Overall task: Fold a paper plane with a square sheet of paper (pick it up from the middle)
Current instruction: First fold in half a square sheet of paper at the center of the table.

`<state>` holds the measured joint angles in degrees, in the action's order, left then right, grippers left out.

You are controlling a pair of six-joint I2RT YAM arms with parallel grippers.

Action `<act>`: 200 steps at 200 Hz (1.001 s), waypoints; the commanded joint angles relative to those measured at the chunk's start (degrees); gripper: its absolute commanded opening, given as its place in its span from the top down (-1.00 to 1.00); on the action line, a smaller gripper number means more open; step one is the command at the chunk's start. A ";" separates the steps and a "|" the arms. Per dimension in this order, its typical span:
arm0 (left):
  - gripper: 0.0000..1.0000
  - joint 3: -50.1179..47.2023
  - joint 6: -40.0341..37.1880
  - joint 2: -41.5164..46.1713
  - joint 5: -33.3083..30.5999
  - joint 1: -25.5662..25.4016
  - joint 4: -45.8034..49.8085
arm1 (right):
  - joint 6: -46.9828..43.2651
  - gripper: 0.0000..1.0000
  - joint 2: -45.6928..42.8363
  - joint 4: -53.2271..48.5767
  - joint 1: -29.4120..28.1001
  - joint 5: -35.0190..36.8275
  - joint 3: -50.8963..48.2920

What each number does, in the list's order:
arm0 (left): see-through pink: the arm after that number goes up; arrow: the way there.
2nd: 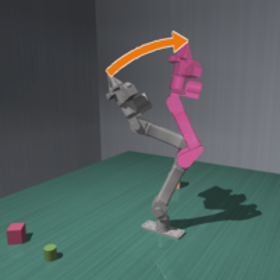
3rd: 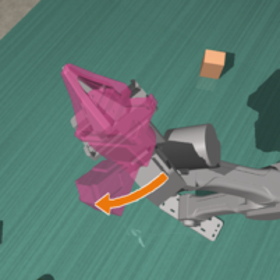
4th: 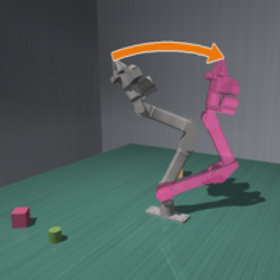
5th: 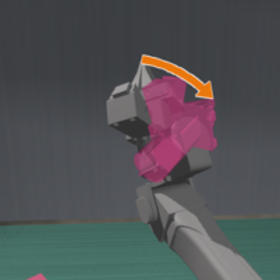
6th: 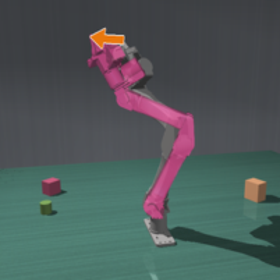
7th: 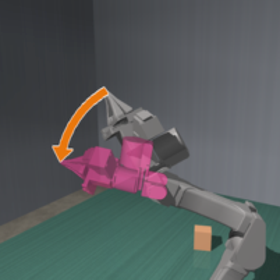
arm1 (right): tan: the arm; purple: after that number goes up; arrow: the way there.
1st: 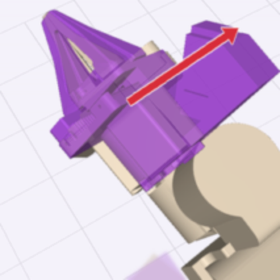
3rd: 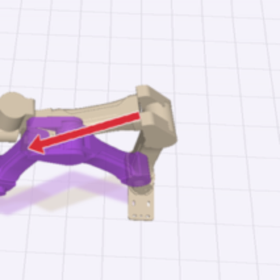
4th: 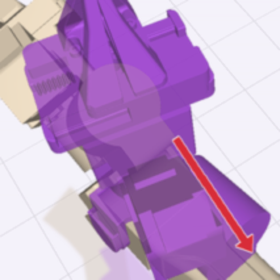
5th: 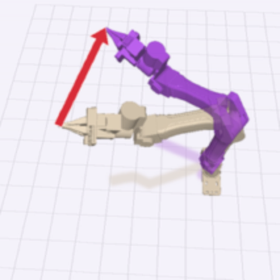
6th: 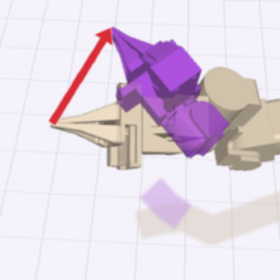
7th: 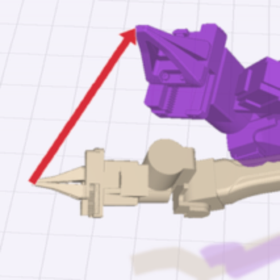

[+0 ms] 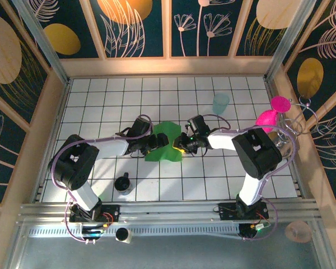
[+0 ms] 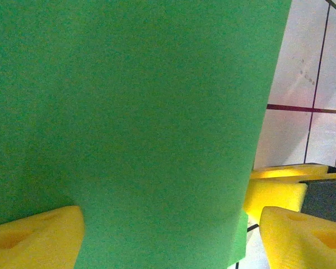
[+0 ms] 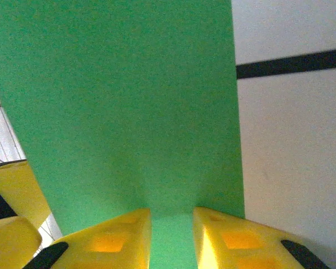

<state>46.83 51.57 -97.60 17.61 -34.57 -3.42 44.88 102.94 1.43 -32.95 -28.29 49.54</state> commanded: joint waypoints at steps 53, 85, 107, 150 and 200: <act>-0.62 1.22 -0.82 -2.77 -1.71 -0.39 3.45 | -2.52 0.49 5.63 -1.34 -0.73 -2.37 2.76; -0.48 1.95 -1.62 -3.38 -3.13 -0.34 4.56 | -2.54 0.50 4.74 -0.18 -0.47 -2.95 2.13; -0.29 2.09 -2.00 -3.23 -3.89 -0.35 4.26 | -2.21 0.50 1.66 2.10 0.68 -3.00 0.28; 0.06 1.91 -3.68 -1.19 -4.28 -0.37 1.32 | -2.98 0.38 -9.59 8.51 5.46 -2.05 -5.50; 0.28 2.07 -4.26 6.48 3.78 -0.24 -8.55 | -3.20 0.08 -19.85 15.86 13.11 -6.16 -10.30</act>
<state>48.42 47.83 -96.42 15.84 -34.57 -4.32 42.35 86.94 11.05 -22.59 -31.48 41.41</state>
